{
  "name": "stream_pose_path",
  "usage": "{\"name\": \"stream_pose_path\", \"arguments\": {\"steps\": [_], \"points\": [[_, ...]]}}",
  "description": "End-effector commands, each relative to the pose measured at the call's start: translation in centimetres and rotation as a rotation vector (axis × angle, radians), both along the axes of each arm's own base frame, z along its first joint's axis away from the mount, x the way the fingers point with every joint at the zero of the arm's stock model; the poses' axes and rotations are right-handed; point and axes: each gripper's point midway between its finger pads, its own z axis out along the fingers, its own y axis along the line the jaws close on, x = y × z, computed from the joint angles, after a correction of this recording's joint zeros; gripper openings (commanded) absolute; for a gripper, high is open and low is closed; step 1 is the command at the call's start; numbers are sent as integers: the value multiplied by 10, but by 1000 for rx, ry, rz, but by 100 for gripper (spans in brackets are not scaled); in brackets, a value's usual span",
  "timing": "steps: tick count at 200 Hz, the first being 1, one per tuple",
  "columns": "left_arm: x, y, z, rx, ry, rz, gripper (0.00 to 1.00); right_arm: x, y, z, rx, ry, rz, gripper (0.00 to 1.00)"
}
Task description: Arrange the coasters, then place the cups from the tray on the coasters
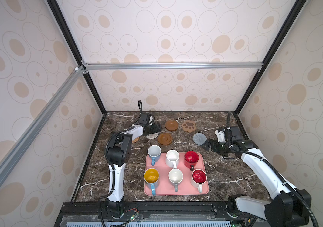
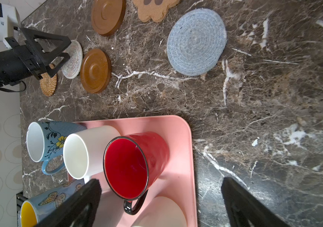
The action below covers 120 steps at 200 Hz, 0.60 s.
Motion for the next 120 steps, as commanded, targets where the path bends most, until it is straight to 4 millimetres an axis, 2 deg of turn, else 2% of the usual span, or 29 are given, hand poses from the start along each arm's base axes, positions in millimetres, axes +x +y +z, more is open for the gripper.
{"name": "stream_pose_path", "arguments": {"steps": [1, 64, 120], "points": [[-19, 15, -16, 67, 65, 6, 100, -4, 1, -3, -8, 21, -1, 100], [-36, 24, -22, 77, 87, 31, 100, -4, 2, -5, -2, 27, 1, 100], [-39, 31, -19, 92, 88, 35, 100, -5, 0, -3, -12, 19, 1, 100]]}}
